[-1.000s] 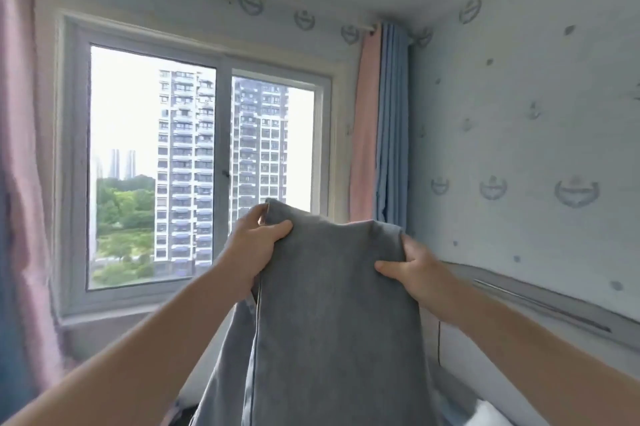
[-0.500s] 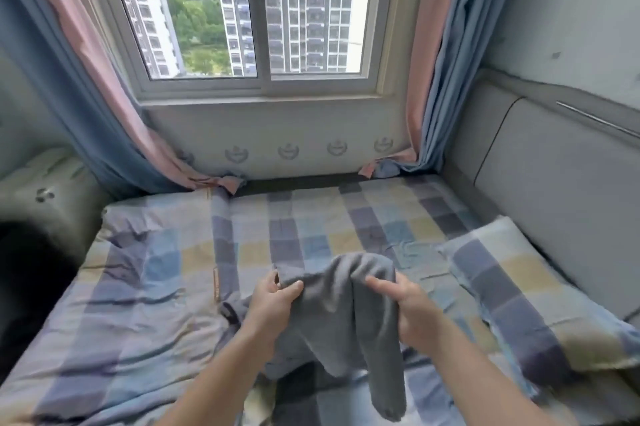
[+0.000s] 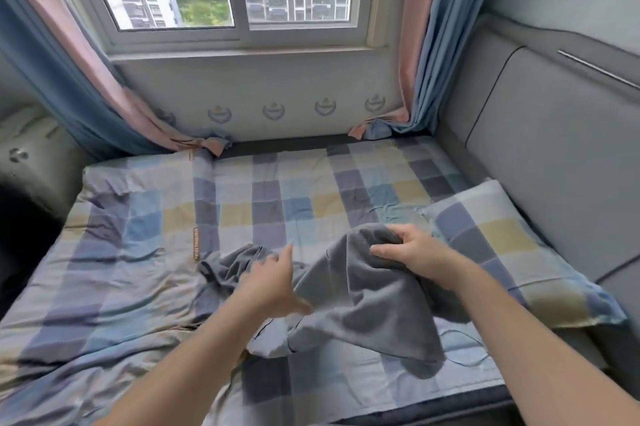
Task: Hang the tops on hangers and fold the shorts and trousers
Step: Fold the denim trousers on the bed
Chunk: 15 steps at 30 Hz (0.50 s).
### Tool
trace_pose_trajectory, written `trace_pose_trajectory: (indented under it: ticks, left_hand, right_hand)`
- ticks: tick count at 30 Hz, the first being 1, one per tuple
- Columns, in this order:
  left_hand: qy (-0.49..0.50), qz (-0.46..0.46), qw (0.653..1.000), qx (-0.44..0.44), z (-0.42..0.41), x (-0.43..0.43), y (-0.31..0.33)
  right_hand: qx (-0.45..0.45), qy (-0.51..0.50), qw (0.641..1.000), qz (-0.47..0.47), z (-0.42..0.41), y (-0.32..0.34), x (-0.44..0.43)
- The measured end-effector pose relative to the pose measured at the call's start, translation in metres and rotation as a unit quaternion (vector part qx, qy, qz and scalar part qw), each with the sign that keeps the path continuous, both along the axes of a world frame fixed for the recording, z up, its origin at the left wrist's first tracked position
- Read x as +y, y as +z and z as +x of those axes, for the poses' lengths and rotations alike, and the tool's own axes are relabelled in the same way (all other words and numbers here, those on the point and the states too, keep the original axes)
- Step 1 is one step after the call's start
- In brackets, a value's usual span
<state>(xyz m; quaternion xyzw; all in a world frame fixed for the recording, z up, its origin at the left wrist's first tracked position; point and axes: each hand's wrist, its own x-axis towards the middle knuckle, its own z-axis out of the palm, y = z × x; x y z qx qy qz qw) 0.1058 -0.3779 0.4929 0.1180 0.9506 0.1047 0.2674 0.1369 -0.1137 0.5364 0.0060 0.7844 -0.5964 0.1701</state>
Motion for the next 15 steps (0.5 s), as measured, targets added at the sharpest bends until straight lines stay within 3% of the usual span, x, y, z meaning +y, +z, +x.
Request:
trace_pose_trajectory:
  ticks: [4,7,9,12,15]
  left_hand:
    - [-0.13,0.175,0.974,0.055,-0.008,0.048,-0.003]
    - [-0.091,0.334,0.936,-0.061,0.0,0.076,-0.018]
    - [-0.074,0.353,0.928,-0.096,0.011,0.082,-0.032]
    - [-0.041,0.335,0.941,-0.02,0.021,0.083,-0.049]
    - [0.065,0.389,0.919,-0.018,0.021,0.078,-0.054]
  right_hand:
    - [0.027,0.105,0.989,0.103,-0.012,0.039,0.015]
    - [0.061,0.134,0.973,0.18,-0.023,0.06,0.026]
    - [0.092,0.127,0.963,0.219,-0.03,0.063,0.032]
    - [0.161,0.09,0.956,0.23,-0.038,0.058,0.033]
    - [0.263,-0.036,0.913,0.311,-0.048,0.039,0.027]
